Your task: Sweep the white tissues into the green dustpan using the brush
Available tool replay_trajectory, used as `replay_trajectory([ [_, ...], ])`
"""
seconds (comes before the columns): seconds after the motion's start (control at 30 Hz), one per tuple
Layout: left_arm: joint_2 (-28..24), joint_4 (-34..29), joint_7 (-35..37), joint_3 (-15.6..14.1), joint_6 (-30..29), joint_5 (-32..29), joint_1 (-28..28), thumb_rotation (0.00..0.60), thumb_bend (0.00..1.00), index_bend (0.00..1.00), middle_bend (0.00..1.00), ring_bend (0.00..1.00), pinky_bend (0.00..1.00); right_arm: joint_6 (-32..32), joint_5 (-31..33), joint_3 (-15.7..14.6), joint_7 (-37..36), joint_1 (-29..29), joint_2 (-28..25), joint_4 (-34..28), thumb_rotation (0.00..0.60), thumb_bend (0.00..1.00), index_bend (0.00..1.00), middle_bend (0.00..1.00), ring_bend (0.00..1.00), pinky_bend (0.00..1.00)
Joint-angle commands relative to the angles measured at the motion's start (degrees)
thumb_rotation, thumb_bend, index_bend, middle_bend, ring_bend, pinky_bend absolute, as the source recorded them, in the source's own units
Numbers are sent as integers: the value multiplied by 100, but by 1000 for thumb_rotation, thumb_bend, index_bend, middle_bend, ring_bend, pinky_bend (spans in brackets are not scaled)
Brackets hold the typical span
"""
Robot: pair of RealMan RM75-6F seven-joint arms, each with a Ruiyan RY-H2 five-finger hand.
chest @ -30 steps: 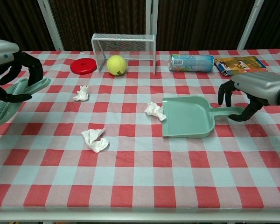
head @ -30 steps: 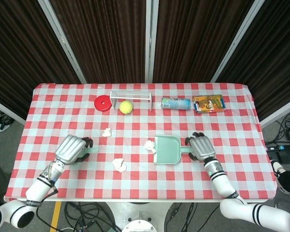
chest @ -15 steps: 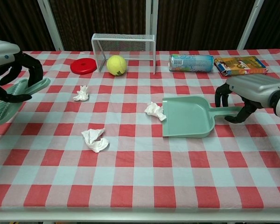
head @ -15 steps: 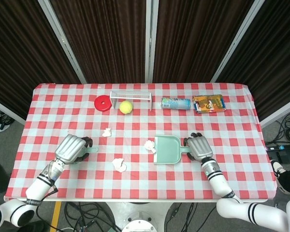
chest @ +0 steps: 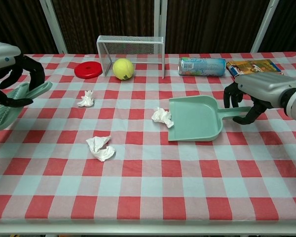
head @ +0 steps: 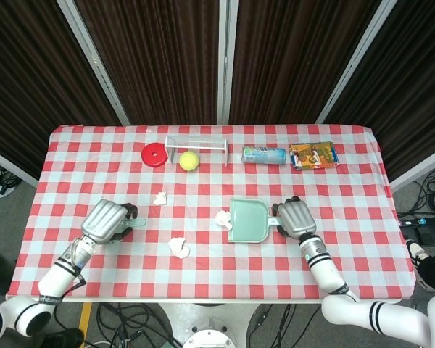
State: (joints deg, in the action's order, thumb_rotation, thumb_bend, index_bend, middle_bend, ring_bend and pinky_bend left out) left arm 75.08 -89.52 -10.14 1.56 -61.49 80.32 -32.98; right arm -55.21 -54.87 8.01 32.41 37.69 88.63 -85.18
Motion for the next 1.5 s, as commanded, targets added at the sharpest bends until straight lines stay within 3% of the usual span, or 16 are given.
replay_trajectory([
  [0.03,77,420,382,76,148,31,-81,600,426,530,546,735,841,69,121,53,69,83,-172,-216,600,379,638,601,341,244],
  [0.27,444,1547,1475,313,717,-11,-445,600,429,530,547,727,836,158,512,106,262,261,-383,-465,600,380,652,610,347,244],
  [0.53,1065,2725,2772,338,1073,435,-932,600,428,535,547,677,825,152,861,24,463,419,-372,-475,600,388,653,611,347,244],
  [0.83,1660,3582,3443,293,1387,697,-1437,600,428,542,547,650,821,111,1100,-19,640,628,-237,-421,600,388,653,611,347,244],
  [1.07,1848,3588,3952,211,1298,905,-1635,600,430,545,547,647,816,127,1246,-28,716,800,-10,-288,600,388,654,612,350,244],
  [1.5,1886,2868,4569,123,936,1329,-2019,600,433,549,549,642,802,188,1367,7,685,1061,357,-3,600,392,664,620,357,244],
])
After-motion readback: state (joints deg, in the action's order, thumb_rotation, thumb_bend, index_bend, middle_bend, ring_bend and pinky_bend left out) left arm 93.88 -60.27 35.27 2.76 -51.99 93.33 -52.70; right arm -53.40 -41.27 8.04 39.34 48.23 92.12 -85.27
